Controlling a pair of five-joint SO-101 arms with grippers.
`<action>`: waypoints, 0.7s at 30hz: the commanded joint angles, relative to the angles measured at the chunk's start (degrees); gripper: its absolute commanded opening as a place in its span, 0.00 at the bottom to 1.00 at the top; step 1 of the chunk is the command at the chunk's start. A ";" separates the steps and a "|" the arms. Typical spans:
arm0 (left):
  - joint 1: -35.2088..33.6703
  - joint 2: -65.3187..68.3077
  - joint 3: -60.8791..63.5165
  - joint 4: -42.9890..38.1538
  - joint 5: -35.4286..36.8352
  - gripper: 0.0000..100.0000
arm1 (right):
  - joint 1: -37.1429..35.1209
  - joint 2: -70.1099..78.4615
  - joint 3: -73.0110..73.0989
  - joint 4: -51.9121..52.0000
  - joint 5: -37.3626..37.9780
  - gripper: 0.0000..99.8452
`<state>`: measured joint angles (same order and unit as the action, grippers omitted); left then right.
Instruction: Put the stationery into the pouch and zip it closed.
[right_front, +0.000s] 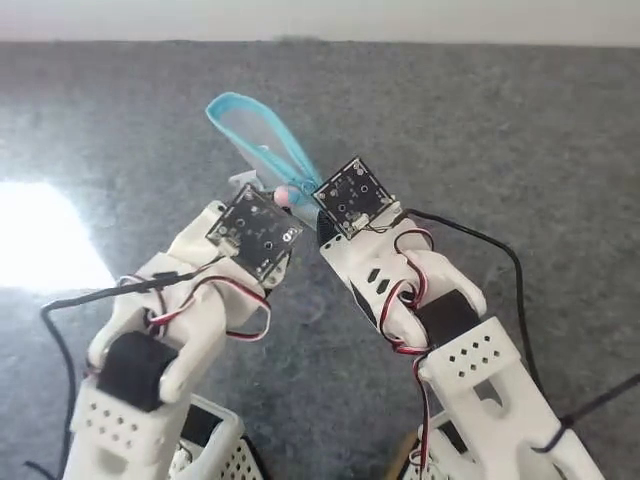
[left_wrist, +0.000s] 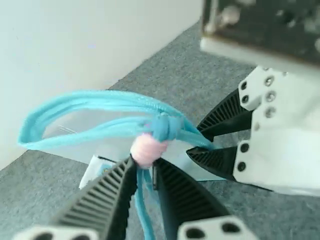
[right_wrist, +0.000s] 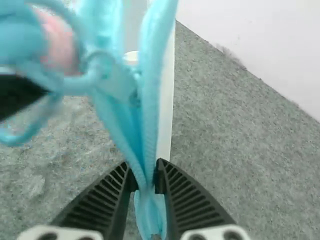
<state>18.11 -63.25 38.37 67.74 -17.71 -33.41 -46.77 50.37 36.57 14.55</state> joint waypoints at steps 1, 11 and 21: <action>0.09 -0.44 -7.69 1.93 -0.44 0.01 | -0.31 0.92 0.18 0.31 -0.70 0.01; -6.68 0.09 -12.97 1.76 -0.44 0.01 | -0.57 0.84 5.89 0.31 -0.62 0.01; -6.24 -2.90 -9.89 13.89 -0.09 0.23 | -0.40 0.84 3.43 0.40 -1.05 0.01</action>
<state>11.69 -63.96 28.44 77.49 -17.80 -33.76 -47.38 55.82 36.22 14.20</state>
